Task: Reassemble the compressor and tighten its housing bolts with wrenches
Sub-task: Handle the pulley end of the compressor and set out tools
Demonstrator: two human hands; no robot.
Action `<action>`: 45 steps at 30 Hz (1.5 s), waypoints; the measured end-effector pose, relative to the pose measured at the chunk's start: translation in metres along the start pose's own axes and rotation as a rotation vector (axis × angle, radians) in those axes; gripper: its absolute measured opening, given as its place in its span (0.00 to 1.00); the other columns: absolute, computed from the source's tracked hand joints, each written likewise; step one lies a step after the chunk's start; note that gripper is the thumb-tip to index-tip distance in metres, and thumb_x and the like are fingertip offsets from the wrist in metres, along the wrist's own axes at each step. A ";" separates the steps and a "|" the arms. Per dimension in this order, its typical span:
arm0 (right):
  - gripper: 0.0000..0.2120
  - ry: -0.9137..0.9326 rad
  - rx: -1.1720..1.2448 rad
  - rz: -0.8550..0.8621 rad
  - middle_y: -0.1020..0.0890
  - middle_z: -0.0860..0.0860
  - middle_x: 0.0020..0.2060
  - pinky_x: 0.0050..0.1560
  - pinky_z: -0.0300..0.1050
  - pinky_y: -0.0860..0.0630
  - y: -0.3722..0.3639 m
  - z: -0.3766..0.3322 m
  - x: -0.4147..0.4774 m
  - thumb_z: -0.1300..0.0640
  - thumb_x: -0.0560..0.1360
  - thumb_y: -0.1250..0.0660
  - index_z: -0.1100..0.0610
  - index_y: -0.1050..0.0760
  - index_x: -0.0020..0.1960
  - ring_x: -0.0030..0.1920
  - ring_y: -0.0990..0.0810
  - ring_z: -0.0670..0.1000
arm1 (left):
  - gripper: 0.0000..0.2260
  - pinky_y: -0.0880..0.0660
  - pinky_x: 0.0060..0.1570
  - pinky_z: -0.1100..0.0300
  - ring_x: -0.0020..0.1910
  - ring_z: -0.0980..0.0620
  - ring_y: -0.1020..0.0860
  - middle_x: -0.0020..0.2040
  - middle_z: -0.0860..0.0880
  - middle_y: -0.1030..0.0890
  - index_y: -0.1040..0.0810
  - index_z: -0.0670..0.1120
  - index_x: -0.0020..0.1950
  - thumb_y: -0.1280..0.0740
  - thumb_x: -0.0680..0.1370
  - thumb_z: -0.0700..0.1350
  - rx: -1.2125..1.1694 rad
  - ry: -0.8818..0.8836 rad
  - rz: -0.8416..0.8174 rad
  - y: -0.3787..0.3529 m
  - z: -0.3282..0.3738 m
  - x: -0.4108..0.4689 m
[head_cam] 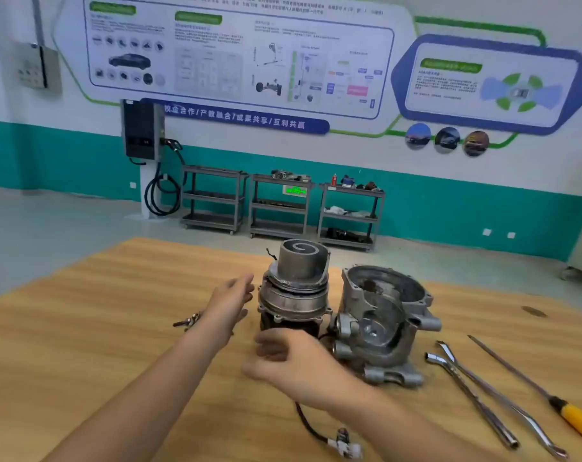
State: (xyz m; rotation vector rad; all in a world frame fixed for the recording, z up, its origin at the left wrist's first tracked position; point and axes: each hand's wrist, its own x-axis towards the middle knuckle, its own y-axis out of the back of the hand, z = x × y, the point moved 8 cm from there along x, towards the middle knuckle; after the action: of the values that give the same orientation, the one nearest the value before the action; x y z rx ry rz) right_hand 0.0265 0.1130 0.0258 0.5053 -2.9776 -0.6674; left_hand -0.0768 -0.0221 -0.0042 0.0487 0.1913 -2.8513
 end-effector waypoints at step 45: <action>0.35 -0.183 -1.915 -0.397 0.31 0.51 0.40 0.62 0.60 0.33 -0.029 -0.042 0.186 0.28 0.69 0.40 0.51 0.32 0.65 0.59 0.26 0.59 | 0.25 0.25 0.47 0.47 0.41 0.39 0.24 0.45 0.37 0.23 0.26 0.35 0.53 0.38 0.77 0.59 -1.307 0.784 -0.026 -0.104 -0.060 -0.067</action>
State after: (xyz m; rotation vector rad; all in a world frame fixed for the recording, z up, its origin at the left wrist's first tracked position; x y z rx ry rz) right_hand -0.1354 0.0112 0.0472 0.6636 -1.0268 -2.8178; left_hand -0.0407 0.1032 -0.0471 0.8342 2.0468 -2.0101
